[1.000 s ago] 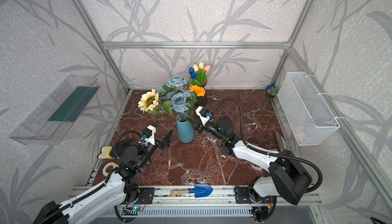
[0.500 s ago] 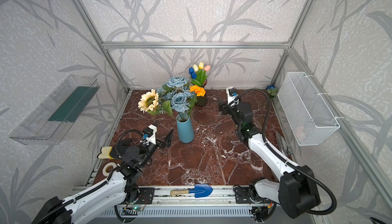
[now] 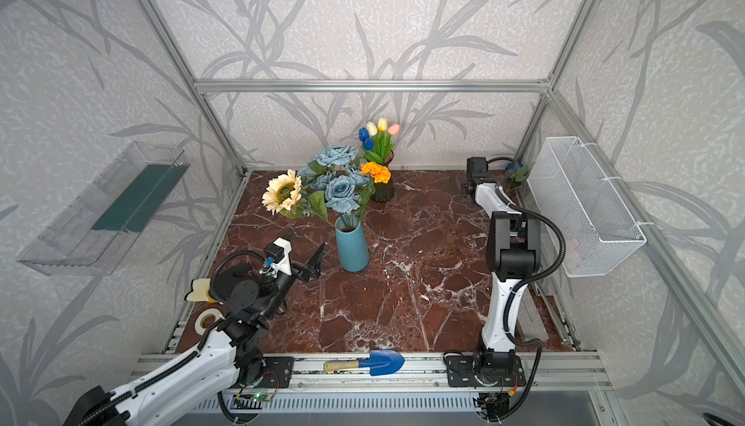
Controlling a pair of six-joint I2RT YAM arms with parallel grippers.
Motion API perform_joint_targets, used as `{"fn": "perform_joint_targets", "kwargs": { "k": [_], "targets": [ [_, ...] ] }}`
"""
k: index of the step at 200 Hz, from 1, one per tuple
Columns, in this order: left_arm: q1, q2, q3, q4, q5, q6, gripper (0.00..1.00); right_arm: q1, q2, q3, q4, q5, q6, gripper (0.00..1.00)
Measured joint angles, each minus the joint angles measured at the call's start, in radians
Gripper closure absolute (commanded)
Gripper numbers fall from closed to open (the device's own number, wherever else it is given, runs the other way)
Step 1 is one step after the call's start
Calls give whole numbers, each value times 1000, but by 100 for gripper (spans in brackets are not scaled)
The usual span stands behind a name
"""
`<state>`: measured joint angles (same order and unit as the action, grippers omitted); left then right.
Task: Arrange flowers in a vase
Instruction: Pick up the flower from the top-right of the table.
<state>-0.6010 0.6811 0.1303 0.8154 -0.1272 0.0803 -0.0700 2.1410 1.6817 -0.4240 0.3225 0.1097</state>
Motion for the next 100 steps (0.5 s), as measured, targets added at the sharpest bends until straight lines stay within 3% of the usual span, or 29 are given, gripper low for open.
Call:
{"fn": "perform_joint_targets", "kwargs": {
  "k": [37,100],
  "targets": [
    [0,-7,-23,-2,-14,6,3,-79,80,126,-84,2,18,29],
    [0,-20,-24,-8,-21,7,3,-120,200,264,-176,-69,43,33]
  ]
}}
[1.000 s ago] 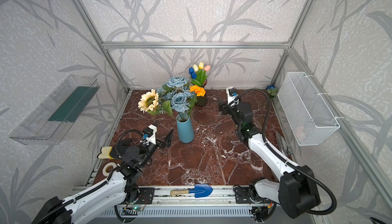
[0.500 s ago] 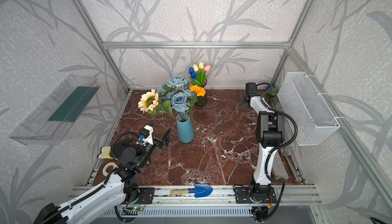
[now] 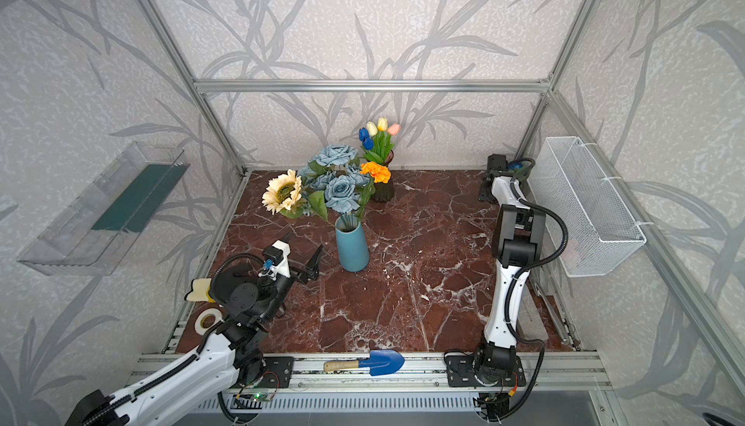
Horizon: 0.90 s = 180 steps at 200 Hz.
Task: Arrange flowers in a vase
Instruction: Pick up the flower from the top-right of the table.
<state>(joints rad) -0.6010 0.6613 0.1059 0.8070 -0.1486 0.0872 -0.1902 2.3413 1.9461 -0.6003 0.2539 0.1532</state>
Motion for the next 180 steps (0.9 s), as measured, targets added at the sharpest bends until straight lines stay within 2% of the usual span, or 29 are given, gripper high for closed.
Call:
{"fn": "perform_joint_targets", "kwargs": {
  "k": [47,63,94,106,117,133,142,180],
  "targets": [
    [0,-12,0,-2,0,0,3,-48,89,117,-116,-56,39,35],
    [0,-16,0,-3,1,0,3,-61,117,164,-160,-82,45,40],
    [0,-25,0,-9,1,0,3,-79,196,309,-268,-156,61,56],
    [0,-31,0,-13,0,0,3,-82,220,357,-301,-179,63,75],
    [0,-37,0,-14,0,0,3,-84,233,383,-325,-197,64,84],
    [0,-42,0,-14,0,0,3,-84,234,383,-333,-224,66,95],
    [0,-44,0,-14,0,0,3,-83,228,368,-323,-239,66,98],
    [0,-45,0,-16,1,0,3,-54,119,159,-199,-292,77,100]
  ]
}}
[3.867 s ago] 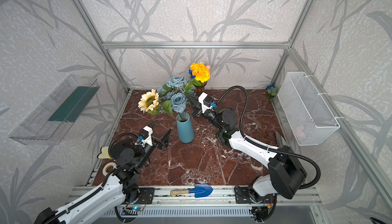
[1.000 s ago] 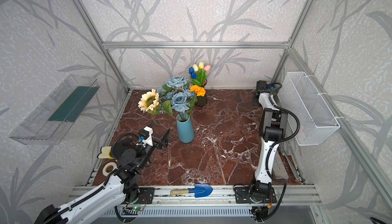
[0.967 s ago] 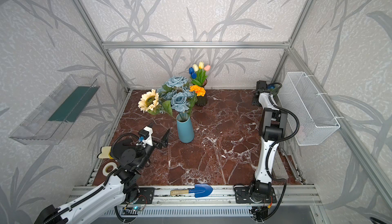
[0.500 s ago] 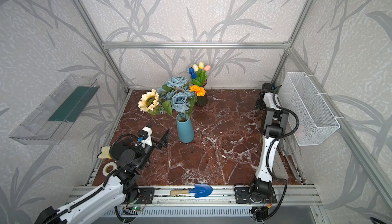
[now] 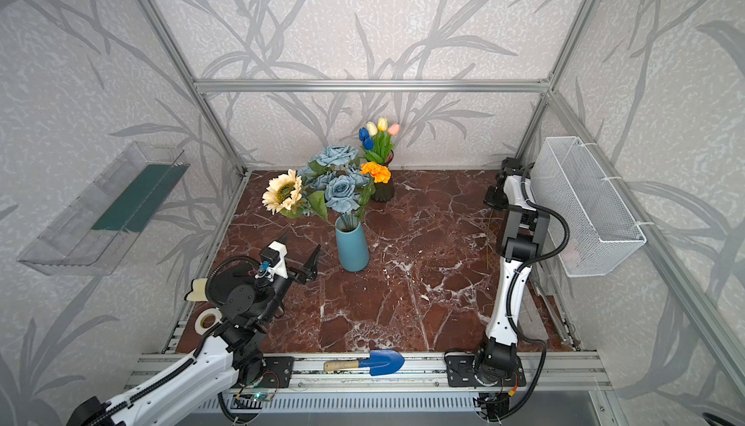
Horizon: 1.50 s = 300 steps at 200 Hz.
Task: Arrange flowers in a vase
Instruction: Pick up the flower from the top-right of the table, then place the flower in the vase.
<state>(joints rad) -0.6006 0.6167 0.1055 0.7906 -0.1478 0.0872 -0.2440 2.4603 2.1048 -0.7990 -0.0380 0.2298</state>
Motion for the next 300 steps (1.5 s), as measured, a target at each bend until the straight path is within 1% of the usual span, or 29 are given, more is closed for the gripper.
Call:
{"fn": "perform_joint_targets", "kwargs": {
  "k": [17,41,77,105,136,176,205,230,250,270,300],
  "targets": [
    [0,2,0,-3,1,0,3,50,-73,-131,73,-29,17,100],
    [0,15,0,-6,9,0,3,150,-189,-342,191,-84,53,100],
    [0,47,2,-6,29,0,3,280,-386,-688,386,-159,128,100],
    [0,77,4,0,40,0,3,315,-523,-903,535,-234,173,100],
    [0,94,5,8,37,-4,3,340,-690,-1057,695,-332,199,100],
    [0,98,23,11,35,-8,3,372,-944,-1185,944,-436,235,100],
    [0,100,39,15,43,-8,3,401,-1114,-1287,1184,-487,275,100],
    [0,109,53,19,53,-8,3,468,-1233,-1355,1400,-504,299,100],
    [0,123,58,31,58,-8,3,543,-1287,-1361,1563,-516,305,100],
    [0,135,58,34,65,-8,3,615,-1306,-1348,1694,-539,306,100],
    [0,143,58,35,68,-8,3,695,-1303,-1298,1791,-574,328,100]
  ]
}}
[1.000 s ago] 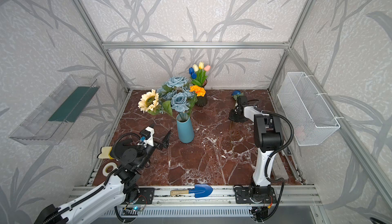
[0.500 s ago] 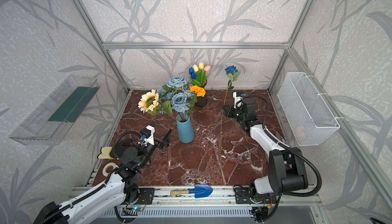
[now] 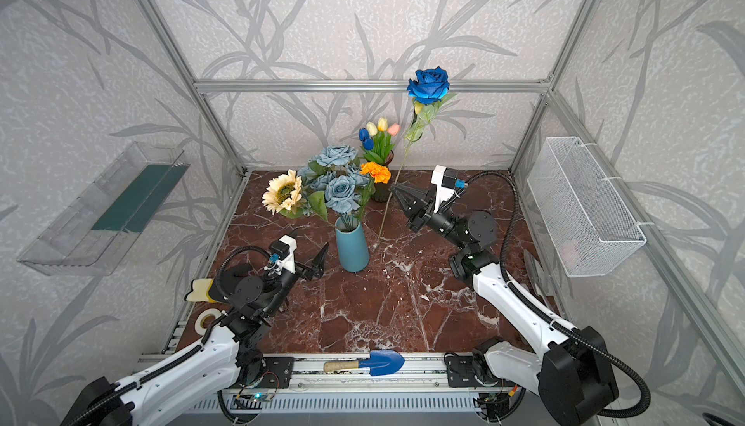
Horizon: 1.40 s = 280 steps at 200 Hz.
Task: Arrange flowers in a vase
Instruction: Place the flower in the vase.
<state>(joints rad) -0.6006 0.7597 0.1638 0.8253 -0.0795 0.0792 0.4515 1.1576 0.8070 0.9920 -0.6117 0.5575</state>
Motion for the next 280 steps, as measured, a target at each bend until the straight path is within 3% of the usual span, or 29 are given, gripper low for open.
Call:
{"fn": "perform_joint_targets", "kwargs": {
  "k": [68,127,175,280],
  "targets": [
    [0,22,0,29,1,0,3,121,78,133,125,19,-32,100],
    [0,4,0,34,2,-3,3,220,147,140,99,127,-264,100],
    [0,-14,0,21,2,-1,3,232,220,135,100,185,-390,100],
    [0,32,0,15,2,1,3,294,309,65,65,210,-439,100]
  ]
}}
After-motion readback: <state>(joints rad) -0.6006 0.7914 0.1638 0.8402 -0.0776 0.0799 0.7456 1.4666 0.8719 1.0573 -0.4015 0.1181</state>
